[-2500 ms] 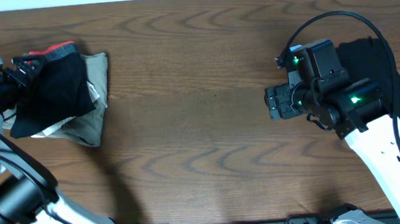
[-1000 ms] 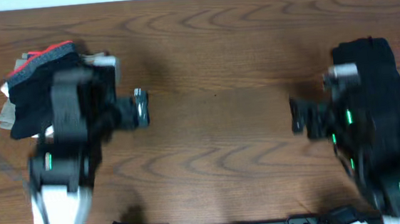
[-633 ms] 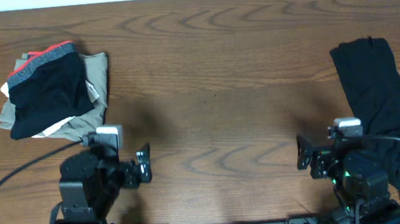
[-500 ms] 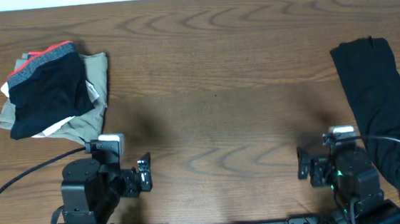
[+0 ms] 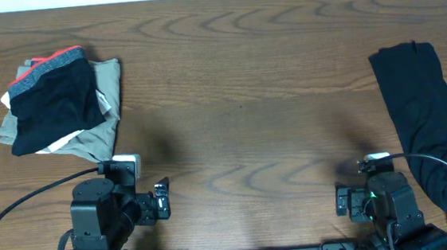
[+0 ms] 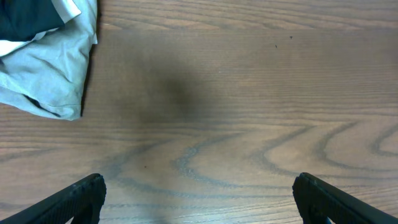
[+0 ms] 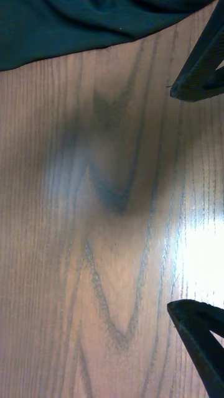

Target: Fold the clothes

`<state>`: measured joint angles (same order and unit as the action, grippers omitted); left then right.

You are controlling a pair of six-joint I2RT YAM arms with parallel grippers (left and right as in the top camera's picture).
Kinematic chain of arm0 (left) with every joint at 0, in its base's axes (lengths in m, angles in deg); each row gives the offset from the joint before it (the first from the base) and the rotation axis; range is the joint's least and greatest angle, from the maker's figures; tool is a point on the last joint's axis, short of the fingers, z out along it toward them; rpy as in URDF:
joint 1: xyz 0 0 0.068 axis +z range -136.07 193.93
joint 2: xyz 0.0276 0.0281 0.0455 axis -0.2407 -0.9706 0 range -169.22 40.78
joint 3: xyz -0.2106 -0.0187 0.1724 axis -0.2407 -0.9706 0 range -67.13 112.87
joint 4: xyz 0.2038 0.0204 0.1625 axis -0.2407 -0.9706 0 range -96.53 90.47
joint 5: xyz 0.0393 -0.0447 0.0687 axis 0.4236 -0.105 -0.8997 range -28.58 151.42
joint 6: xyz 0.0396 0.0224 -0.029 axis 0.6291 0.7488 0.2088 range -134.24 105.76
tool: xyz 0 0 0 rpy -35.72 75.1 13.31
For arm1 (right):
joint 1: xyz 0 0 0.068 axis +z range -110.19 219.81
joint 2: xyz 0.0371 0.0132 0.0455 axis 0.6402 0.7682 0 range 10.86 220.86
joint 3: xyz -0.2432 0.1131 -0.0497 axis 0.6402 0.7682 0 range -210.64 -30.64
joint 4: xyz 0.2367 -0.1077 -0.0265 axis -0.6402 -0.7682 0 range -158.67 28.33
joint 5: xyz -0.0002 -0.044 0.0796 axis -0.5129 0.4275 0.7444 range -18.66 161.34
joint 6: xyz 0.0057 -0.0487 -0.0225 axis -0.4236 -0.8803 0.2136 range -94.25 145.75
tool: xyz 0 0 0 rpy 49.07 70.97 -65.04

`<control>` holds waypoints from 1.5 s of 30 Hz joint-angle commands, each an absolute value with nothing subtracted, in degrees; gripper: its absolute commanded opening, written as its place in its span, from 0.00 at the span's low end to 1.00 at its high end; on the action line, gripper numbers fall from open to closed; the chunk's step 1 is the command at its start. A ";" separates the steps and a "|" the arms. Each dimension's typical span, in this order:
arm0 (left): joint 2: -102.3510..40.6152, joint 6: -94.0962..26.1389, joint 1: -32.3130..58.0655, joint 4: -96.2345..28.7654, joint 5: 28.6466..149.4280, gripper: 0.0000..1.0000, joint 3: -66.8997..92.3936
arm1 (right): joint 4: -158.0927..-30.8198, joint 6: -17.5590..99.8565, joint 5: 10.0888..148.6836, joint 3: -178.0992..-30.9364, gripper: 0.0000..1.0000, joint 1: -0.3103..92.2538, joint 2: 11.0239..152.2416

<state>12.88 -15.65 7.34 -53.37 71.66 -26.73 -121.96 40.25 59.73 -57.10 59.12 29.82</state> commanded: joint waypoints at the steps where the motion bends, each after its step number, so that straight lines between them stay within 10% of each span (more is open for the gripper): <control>1: 13.10 -14.89 7.36 -53.59 71.22 0.98 -26.64 | -121.99 40.95 58.94 -57.01 0.99 57.28 27.26; 26: 13.10 -14.89 7.36 -53.59 71.22 0.98 -26.64 | -121.09 40.97 59.59 -53.23 0.99 44.58 11.18; 45: 13.10 -14.89 7.36 -53.59 71.22 0.98 -26.64 | -63.93 39.29 56.73 -30.96 0.99 44.58 11.13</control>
<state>12.88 -15.65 7.34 -53.39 71.66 -26.73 -64.81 40.19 58.33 -31.35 45.55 11.53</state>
